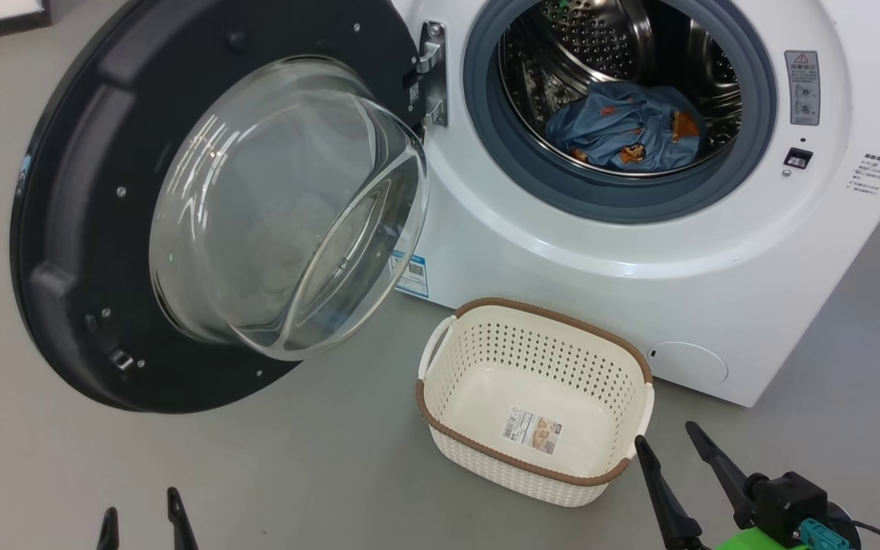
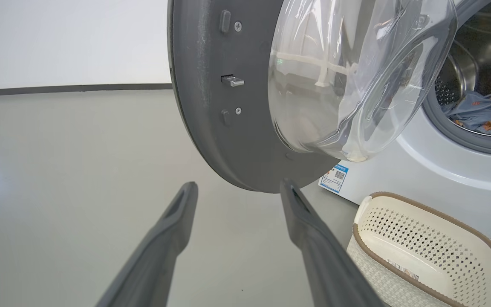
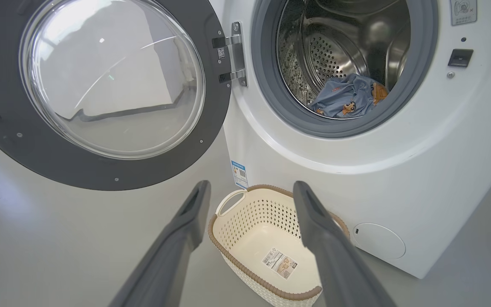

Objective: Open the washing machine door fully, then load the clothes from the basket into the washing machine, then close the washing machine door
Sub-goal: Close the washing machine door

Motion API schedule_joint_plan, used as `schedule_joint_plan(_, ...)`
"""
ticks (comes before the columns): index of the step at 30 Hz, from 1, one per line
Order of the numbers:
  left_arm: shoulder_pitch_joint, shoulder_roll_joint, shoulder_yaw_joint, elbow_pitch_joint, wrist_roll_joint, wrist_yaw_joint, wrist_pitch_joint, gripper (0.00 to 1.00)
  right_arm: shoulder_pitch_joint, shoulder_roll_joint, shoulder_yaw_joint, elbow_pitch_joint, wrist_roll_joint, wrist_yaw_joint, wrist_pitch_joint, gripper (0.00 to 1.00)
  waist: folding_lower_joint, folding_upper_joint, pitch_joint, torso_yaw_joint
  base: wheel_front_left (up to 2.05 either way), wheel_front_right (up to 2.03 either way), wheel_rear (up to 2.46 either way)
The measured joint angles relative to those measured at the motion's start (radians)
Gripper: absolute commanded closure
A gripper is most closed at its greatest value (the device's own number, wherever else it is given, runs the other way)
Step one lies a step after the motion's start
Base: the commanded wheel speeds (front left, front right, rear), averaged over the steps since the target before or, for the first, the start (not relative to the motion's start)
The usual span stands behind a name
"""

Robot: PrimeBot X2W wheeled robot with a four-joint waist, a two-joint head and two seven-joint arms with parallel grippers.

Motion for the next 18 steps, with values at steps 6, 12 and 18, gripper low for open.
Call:
schedule_joint_plan(6, 0.002, -0.001, 0.021, -0.048, -0.097, 0.000, 0.000, 1.00, 0.000, -0.004, 0.005, 0.004, 0.001, 0.000, 0.000, 0.00, 0.0000, 0.0000, 0.001, 0.001, 0.00, 0.00, 0.00)
schedule_joint_plan(12, 0.002, -0.001, 0.100, -0.109, -0.255, -0.002, 0.000, 1.00, 0.000, -0.004, -0.006, 0.005, 0.001, 0.000, 0.000, 0.00, 0.0000, 0.0000, 0.002, 0.002, 0.00, 0.00, 0.00)
schedule_joint_plan(18, -0.002, -0.002, 0.278, -0.163, -0.636, -0.109, 0.000, 1.00, 0.004, -0.001, -0.016, 0.001, 0.001, 0.000, 0.000, 0.00, 0.0000, 0.0000, 0.009, 0.007, 0.00, 0.00, 0.00)
